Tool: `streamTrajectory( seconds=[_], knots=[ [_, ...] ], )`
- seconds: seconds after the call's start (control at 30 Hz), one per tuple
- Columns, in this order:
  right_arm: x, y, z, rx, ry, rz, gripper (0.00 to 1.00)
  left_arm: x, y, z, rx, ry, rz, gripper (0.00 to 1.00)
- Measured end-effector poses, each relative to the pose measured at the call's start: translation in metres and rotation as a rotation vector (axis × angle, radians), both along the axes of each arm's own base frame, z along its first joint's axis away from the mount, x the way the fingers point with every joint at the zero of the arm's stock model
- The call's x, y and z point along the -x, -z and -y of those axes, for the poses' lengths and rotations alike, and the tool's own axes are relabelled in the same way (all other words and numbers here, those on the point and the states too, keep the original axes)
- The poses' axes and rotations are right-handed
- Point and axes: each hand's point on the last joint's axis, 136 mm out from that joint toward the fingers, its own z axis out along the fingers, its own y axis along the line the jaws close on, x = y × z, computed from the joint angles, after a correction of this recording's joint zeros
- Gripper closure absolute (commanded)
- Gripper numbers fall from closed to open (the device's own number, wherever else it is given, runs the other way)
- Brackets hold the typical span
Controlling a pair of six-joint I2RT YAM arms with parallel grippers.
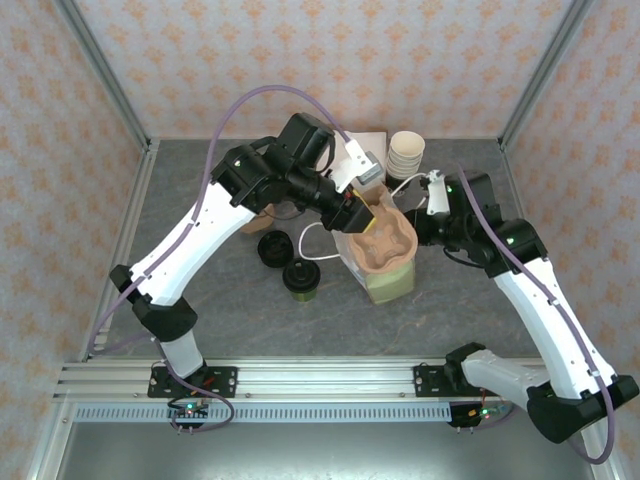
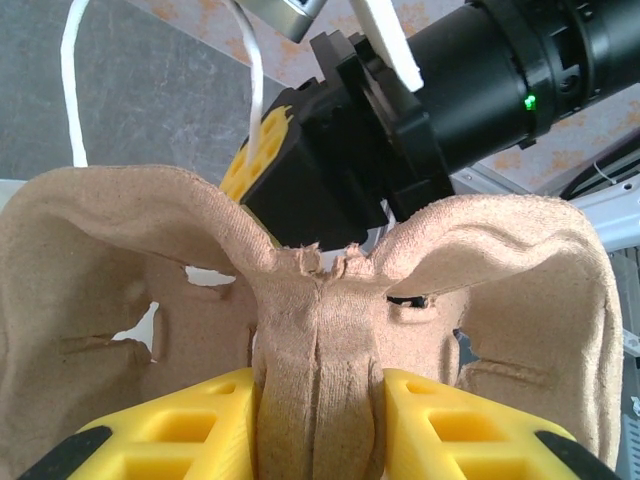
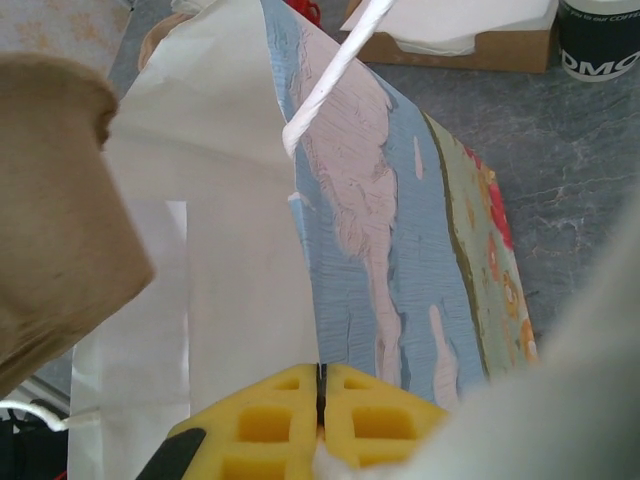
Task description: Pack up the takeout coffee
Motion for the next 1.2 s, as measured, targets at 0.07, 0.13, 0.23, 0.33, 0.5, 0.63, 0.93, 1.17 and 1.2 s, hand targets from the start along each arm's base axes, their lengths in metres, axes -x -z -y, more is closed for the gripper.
streamTrajectory(
  seconds=[0.07,0.13,0.23,0.33,0.5,0.63,0.93,1.17,1.2],
  knots=[
    [0.002,0.0,0.0,-0.002,-0.008,0.002,0.99,-0.003,0.004,0.0,-0.004,-0.001,-0.014,0.67],
    [0.003,-0.001,-0.001,-0.005,-0.012,0.004,0.99,-0.005,0.008,-0.001,-0.007,-0.001,-0.031,0.67],
    [0.005,-0.001,-0.002,-0.01,-0.023,0.004,0.99,-0.011,0.016,-0.003,-0.019,-0.007,-0.051,0.67],
    [0.006,0.001,-0.004,-0.013,-0.034,-0.003,0.99,-0.018,0.027,-0.004,-0.039,-0.014,-0.078,0.67],
    [0.007,0.002,-0.005,-0.013,-0.049,-0.002,0.99,-0.026,0.046,-0.006,-0.078,-0.01,-0.11,0.67],
    [0.008,0.001,-0.007,-0.017,-0.063,-0.002,0.99,-0.031,0.057,-0.008,-0.105,-0.003,-0.117,0.67],
    [0.01,0.002,-0.008,-0.017,-0.08,-0.003,0.98,-0.034,0.077,-0.009,-0.158,0.012,-0.115,0.67],
    [0.012,0.008,-0.009,-0.015,-0.089,-0.019,0.98,-0.039,0.087,-0.011,-0.193,0.01,-0.099,0.67],
    [0.012,0.009,-0.009,-0.016,-0.09,-0.022,0.98,-0.04,0.089,-0.011,-0.197,0.01,-0.099,0.67]
  ],
)
